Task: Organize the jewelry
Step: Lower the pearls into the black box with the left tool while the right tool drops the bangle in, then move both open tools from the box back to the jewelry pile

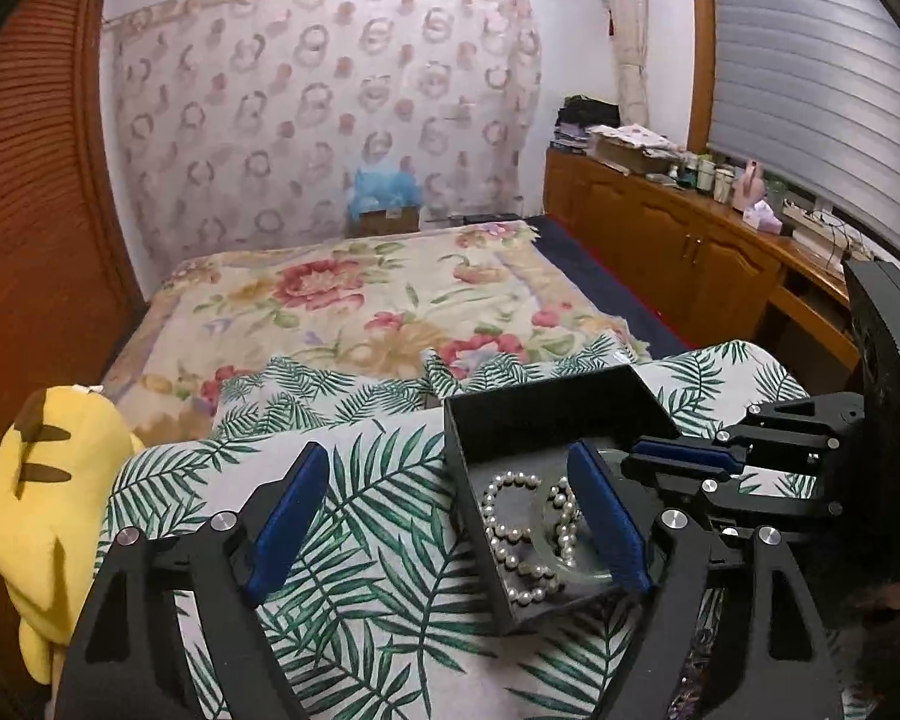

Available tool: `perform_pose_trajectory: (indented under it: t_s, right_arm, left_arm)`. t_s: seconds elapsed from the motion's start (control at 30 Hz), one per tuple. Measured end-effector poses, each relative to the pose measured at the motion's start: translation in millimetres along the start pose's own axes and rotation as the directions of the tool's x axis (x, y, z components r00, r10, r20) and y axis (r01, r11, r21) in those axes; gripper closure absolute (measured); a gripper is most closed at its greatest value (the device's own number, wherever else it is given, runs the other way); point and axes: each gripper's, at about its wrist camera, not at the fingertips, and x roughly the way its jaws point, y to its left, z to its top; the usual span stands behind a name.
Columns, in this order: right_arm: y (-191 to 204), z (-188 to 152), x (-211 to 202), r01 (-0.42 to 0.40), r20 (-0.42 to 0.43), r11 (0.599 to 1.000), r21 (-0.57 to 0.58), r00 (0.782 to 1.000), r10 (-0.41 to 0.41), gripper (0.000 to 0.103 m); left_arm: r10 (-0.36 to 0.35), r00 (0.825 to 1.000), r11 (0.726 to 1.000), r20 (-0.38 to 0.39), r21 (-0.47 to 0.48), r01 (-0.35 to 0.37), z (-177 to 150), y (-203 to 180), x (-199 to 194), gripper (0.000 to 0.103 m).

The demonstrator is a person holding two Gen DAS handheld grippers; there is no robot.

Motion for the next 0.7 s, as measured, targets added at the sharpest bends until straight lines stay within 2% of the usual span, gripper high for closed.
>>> perform_pose_trajectory:
  t_s: [0.07,0.17,0.7]
  right_arm:
    - [2,0,-1,0.004,0.008,1.0,-0.003,1.0,-0.004,0.093]
    - [3,1,-4,0.004,0.014,1.0,0.0,1.0,-0.004,0.093]
    - [0,-14,-36,0.028,0.039,0.999,0.04,0.999,-0.029,0.093]
  left_arm:
    - [0.014,1.0,1.0,-0.001,0.001,-0.014,-2,0,-2,0.014]
    - [0.026,1.0,1.0,0.001,-0.009,-0.026,-5,2,-6,0.011]
    - [0.062,0.998,0.998,0.017,-0.033,-0.061,-16,8,-30,0.009]
